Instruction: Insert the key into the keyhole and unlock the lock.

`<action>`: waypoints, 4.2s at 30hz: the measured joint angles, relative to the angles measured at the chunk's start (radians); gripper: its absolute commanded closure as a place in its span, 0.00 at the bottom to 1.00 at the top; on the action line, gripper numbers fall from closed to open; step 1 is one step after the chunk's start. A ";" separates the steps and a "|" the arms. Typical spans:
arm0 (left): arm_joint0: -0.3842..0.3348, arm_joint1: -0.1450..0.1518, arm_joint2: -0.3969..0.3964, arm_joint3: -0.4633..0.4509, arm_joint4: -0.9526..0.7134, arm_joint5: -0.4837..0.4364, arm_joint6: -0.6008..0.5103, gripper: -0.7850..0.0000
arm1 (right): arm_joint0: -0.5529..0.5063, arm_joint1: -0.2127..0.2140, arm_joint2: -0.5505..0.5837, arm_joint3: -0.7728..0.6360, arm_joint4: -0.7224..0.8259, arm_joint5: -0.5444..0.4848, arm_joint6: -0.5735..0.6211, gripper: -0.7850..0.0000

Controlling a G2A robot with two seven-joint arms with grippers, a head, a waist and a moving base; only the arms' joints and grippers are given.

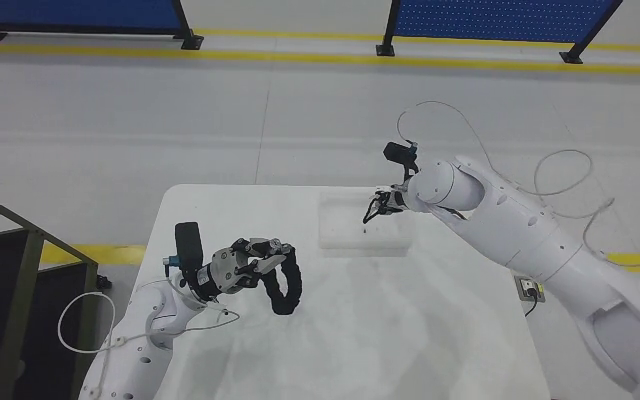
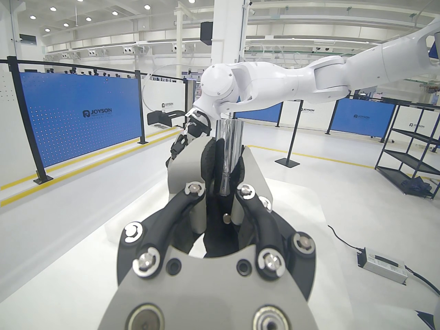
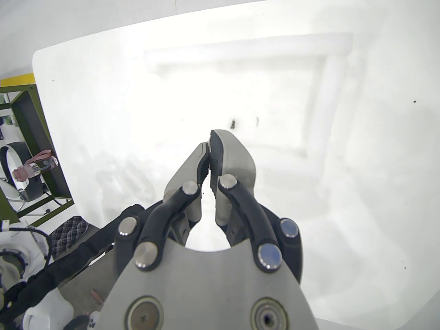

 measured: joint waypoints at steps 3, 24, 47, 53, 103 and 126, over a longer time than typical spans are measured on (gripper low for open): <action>0.000 0.000 0.000 0.000 0.000 0.000 0.000 1.00 | 0.001 -0.032 -0.007 0.056 -0.004 -0.010 0.005 1.00; 0.000 0.000 0.000 0.000 0.000 0.000 0.000 1.00 | -0.035 -0.085 0.042 0.156 -0.083 -0.033 0.070 1.00; 0.000 0.000 0.000 0.000 0.000 0.000 0.000 1.00 | -0.139 -0.049 0.140 0.083 -0.182 0.040 0.089 1.00; 0.000 0.000 0.000 0.000 0.000 0.000 0.000 1.00 | -0.153 -0.055 0.159 0.078 -0.193 0.056 0.079 1.00; 0.000 0.000 0.000 0.000 0.000 0.000 0.000 1.00 | -0.189 -0.158 0.232 0.160 -0.316 0.104 0.051 0.51; 0.000 0.000 0.000 0.000 0.000 0.000 0.000 1.00 | -0.261 -0.095 0.356 0.068 -0.470 -0.342 0.170 0.39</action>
